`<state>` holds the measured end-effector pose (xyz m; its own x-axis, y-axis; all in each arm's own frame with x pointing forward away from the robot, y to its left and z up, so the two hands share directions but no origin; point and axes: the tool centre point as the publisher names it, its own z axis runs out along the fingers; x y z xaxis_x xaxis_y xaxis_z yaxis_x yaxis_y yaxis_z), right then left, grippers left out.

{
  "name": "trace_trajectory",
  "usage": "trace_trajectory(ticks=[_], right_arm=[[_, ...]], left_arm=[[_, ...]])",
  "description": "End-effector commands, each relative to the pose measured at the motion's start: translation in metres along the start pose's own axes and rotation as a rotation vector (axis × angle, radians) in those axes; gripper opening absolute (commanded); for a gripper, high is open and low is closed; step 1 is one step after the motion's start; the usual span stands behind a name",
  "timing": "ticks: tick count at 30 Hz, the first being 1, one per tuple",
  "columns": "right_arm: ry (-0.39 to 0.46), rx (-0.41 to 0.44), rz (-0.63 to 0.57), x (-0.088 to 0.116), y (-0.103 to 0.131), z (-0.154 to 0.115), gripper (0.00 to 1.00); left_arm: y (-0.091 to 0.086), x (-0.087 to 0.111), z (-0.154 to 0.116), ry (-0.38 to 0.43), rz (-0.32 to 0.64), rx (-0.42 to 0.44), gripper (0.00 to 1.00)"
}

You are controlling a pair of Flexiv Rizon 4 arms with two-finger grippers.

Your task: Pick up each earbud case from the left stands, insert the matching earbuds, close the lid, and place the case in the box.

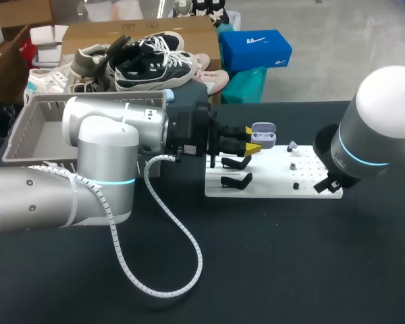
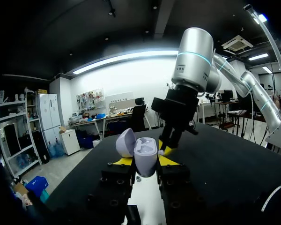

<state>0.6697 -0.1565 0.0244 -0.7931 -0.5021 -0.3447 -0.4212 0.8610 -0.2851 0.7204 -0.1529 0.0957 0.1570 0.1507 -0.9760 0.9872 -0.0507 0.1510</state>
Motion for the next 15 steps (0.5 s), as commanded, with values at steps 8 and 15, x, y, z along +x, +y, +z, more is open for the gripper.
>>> trace_trajectory(ticks=[8,15], right_arm=[[-0.038,-0.019,0.024,0.004,0.001,-0.03,0.0],[-0.078,-0.102,0.05,-0.002,0.001,-0.04,0.0]], left_arm=[[0.001,0.001,0.0,-0.002,0.001,0.002,0.0],[0.001,0.001,0.0,-0.002,0.001,0.002,0.0]])
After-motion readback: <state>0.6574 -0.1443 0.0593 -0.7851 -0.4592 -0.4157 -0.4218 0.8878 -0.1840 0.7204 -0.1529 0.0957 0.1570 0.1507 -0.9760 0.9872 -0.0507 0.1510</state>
